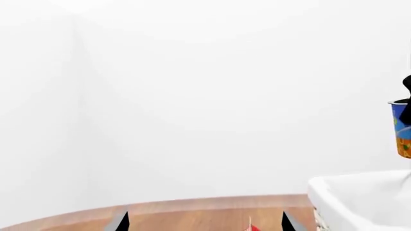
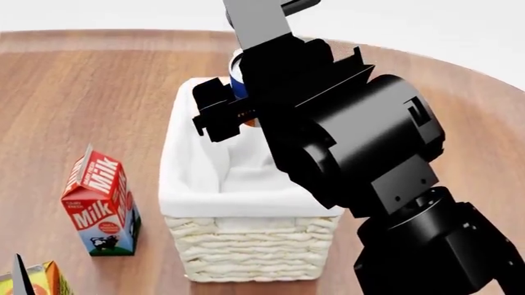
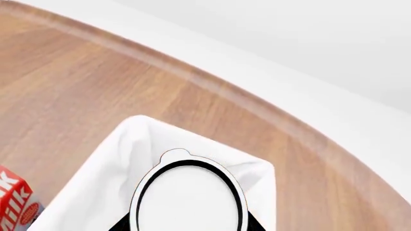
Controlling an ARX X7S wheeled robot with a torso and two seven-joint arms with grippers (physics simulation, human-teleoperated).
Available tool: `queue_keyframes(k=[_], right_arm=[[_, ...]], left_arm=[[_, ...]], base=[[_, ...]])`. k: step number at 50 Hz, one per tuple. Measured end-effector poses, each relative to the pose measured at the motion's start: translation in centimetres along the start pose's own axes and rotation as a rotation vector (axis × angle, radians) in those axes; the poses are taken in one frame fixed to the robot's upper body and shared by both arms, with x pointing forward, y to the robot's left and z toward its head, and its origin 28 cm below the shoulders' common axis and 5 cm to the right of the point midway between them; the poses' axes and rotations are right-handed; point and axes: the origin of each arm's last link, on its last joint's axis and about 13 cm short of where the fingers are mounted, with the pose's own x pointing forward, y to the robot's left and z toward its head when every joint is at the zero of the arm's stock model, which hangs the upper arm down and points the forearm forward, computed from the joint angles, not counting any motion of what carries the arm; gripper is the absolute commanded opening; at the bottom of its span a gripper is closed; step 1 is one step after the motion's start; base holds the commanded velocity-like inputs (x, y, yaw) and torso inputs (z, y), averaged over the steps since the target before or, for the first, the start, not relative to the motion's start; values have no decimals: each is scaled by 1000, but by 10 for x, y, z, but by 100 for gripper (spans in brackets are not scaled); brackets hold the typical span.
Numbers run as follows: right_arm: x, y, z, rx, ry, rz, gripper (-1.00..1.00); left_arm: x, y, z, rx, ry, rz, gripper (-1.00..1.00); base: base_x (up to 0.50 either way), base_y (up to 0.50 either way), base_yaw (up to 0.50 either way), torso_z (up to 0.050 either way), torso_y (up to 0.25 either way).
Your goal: Pick up the alphabet soup, and put it in the basket.
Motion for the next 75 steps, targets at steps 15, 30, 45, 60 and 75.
queue_keyframes(k=[15,30,45,60,75], right_arm=[[0,2,-1,-9,-2,8,-100],[-1,3,-1,-14,-4,17,-100],[0,5,-1,-19,-4,21,-100],[0,6,-3,-21,-2,26,-100],[1,5,-4,-22,-2,28,-100]], left_arm=[[0,0,0,-3,-1,0,100],[0,0,0,-3,-3,2,100],[0,0,0,11,-6,4,100],[0,0,0,13,-10,2,100],[0,0,0,10,-12,0,100]], base=[[-1,0,0,0,-45],[0,0,0,0,-30],[0,0,0,0,-31],[-1,0,0,0,-65],[0,0,0,0,-46]])
